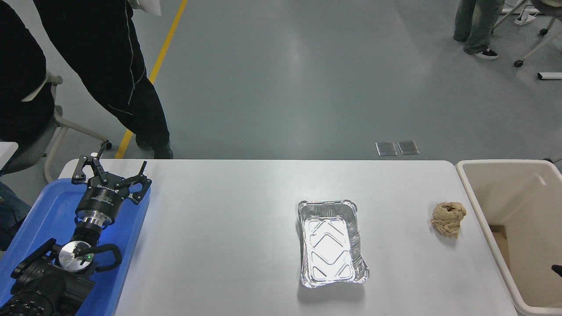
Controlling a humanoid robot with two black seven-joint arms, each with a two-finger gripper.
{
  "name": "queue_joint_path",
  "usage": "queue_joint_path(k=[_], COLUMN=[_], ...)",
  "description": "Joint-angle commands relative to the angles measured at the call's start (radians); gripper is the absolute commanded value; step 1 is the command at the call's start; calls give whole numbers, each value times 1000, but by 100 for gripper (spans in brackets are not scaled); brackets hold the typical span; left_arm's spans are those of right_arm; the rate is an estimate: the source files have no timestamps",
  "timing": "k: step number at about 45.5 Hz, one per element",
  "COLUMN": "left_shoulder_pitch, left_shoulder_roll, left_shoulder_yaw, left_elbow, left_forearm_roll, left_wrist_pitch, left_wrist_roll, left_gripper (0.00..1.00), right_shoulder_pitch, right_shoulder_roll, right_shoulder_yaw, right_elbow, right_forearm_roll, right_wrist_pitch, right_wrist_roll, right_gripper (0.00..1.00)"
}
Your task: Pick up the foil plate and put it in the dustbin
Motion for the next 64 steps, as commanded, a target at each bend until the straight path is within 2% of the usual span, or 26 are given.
queue_joint_path(k=[1, 47, 52, 56, 58, 64], left_shoulder_pitch=[0, -2, -2, -2, -2, -3], left_shoulder_roll=[-2, -2, -2, -2, -2, 0], left_shoulder_yaw=[0, 0, 0, 0, 0, 5], left_elbow=[-1, 1, 1, 1, 1, -3], left_forearm_roll=[0, 0, 0, 0, 0, 2], left_wrist_pitch=[0, 0, 0, 0, 0, 0], left_wrist_roll=[-1, 0, 0, 0, 0, 6], left_gripper=[99, 99, 99, 99, 99, 99], right_shoulder_pitch=[-10, 10, 20, 94, 115, 207], right_shoulder_roll=[7, 84, 52, -60, -71, -124], right_shoulder_yaw=[0, -17, -20, -21, -23, -88], right_elbow=[0, 16, 86, 228, 281, 391], right_forearm_roll=[0, -3, -6, -23, -34, -146], right_wrist_pitch=[-4, 24, 59, 63, 67, 88], right_wrist_roll=[1, 1, 1, 1, 1, 1], right_gripper=[100, 100, 100, 100, 100, 100])
